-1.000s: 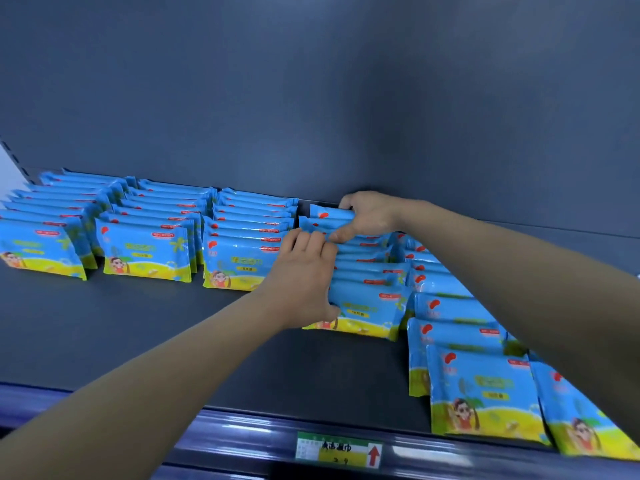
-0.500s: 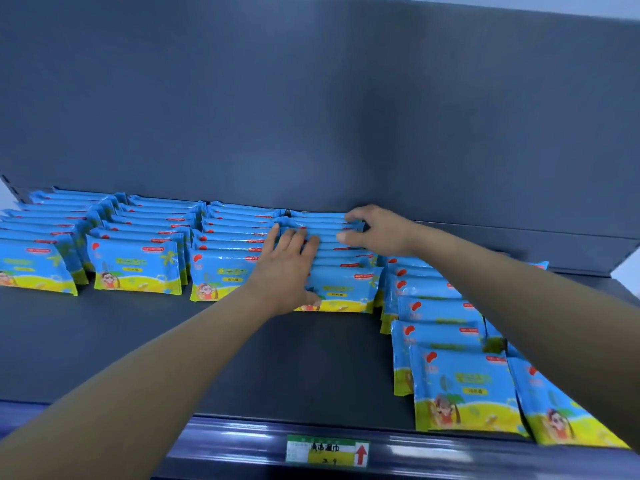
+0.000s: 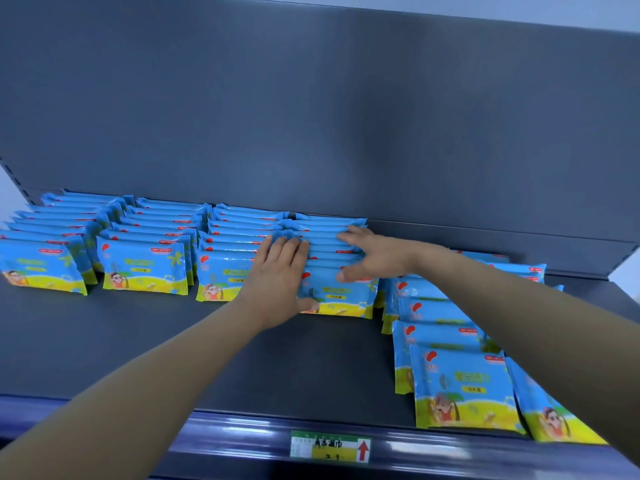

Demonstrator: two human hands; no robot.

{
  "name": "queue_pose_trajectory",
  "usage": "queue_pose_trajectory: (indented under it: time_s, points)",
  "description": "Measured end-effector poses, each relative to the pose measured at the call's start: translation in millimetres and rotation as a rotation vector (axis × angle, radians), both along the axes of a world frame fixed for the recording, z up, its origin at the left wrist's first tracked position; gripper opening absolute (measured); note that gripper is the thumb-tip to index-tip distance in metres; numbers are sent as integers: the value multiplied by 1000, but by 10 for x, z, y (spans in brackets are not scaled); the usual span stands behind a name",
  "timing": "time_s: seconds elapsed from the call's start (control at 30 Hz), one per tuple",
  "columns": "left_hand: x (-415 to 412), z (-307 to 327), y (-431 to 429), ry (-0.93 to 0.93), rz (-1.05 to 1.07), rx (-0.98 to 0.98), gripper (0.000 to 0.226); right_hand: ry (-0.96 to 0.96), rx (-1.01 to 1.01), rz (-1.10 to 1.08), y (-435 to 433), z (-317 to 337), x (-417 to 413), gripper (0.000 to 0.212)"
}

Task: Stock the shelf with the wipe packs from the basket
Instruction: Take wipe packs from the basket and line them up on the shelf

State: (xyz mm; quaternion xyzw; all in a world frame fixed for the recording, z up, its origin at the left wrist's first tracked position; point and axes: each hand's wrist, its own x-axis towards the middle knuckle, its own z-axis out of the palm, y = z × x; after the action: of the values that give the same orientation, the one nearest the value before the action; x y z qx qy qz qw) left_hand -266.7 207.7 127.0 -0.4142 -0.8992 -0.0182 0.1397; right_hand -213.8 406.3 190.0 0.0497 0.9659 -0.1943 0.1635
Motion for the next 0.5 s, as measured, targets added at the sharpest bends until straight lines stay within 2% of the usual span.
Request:
queue_pose_trajectory:
  time_s: [0.1,0.23,0.33,0.5]
  points:
    - [-23,35,-3,-62,-6,18,100,55,-103,-91,-36,-5,0,80]
    - [-20,1,-75,-69,36,62,106,99,-74,-106,-60,-20,9,77]
    - [-26,-30,-136,-72,82,73,115,231,-104,-191,-51,-23,-30,64]
    - [7,-44,-44,-63,-23,72,114,353,-84,-307,-7,-46,-157,41]
